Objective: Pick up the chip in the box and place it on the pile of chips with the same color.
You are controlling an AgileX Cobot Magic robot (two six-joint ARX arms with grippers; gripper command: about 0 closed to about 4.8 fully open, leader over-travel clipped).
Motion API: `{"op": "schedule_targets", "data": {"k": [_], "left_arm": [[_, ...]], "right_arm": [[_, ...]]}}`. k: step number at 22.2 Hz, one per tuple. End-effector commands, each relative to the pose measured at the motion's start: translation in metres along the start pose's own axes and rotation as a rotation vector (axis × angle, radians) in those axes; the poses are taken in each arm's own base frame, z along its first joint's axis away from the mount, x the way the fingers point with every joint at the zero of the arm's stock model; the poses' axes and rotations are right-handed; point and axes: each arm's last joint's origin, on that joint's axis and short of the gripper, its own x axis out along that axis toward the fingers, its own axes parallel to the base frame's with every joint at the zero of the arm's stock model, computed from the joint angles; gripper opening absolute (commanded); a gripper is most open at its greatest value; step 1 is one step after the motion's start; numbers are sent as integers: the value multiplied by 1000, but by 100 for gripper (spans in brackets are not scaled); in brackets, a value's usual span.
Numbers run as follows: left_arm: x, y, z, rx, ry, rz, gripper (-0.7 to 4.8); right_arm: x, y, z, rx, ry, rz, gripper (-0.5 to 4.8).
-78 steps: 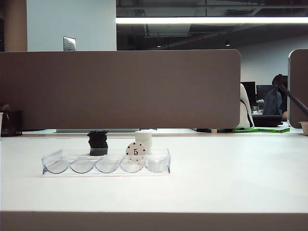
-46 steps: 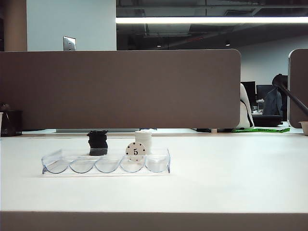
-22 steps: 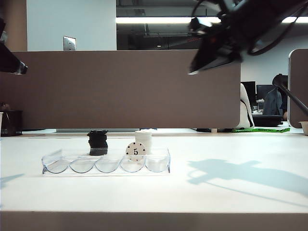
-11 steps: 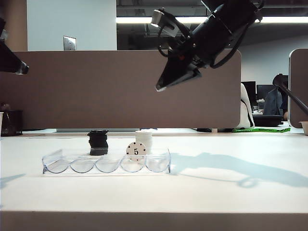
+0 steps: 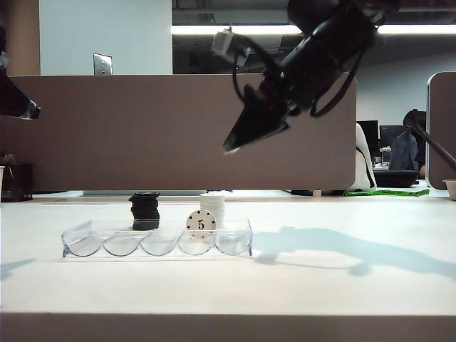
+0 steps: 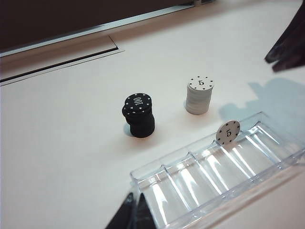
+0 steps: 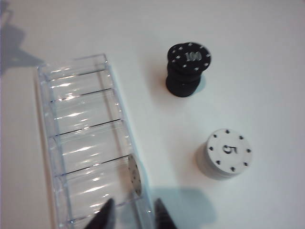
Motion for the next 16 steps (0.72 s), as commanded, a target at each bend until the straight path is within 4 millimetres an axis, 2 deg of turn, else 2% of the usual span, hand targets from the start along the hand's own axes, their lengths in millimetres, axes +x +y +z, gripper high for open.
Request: {"op": "schedule_targets", "data": {"k": [1, 4, 11, 16], "left_arm": [[0, 0, 2, -4, -11, -2, 30], [0, 0, 2, -4, -11, -2, 30], [0, 0, 2, -4, -9, -3, 30], [0, 0, 0, -4, 9, -5, 30]], "right_arm": [[9, 2, 0, -24, -13, 25, 125], [18, 3, -4, -27, -7, 60, 150], [40, 8, -11, -43, -4, 108, 153], [48, 5, -14, -53, -18, 99, 153]]}}
